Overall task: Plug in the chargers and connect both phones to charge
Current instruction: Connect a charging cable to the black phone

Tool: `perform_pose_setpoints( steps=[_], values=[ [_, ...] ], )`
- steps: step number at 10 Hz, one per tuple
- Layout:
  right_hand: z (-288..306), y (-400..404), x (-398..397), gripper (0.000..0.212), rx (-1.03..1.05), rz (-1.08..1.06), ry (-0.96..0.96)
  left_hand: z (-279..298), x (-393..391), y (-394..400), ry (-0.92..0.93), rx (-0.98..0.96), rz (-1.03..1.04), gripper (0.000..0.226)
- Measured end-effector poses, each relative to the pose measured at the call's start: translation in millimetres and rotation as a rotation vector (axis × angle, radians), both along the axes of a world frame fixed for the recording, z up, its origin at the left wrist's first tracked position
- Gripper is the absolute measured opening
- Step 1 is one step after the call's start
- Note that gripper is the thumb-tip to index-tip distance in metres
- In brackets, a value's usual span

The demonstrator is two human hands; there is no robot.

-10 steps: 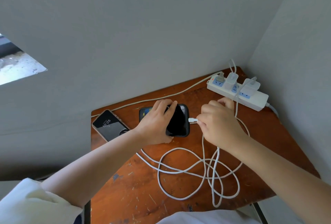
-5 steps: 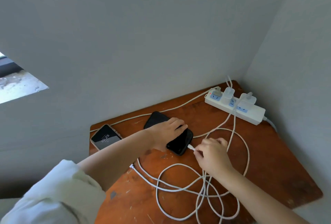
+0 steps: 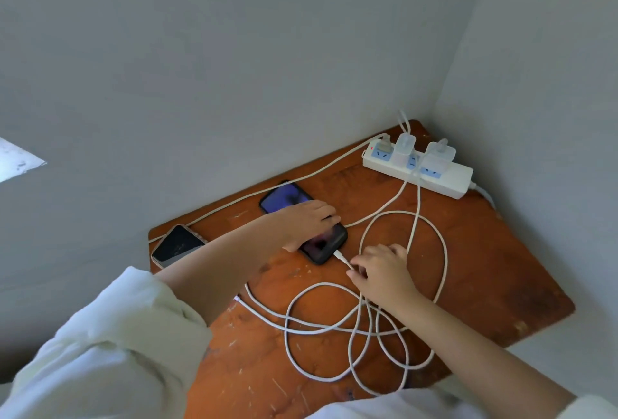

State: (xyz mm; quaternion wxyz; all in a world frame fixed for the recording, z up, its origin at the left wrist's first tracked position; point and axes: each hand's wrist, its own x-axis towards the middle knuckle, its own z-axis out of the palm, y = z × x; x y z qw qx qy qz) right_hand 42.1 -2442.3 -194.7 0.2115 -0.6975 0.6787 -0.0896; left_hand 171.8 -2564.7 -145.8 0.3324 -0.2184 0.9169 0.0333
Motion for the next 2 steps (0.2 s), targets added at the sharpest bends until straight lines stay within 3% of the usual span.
perform_pose_setpoints(
  steps=[2],
  values=[
    [-9.5,2.8,6.8,0.024,-0.161,-0.019,0.075,-1.5,9.8,6.0,0.038,-0.058,0.079,0.077]
  ],
)
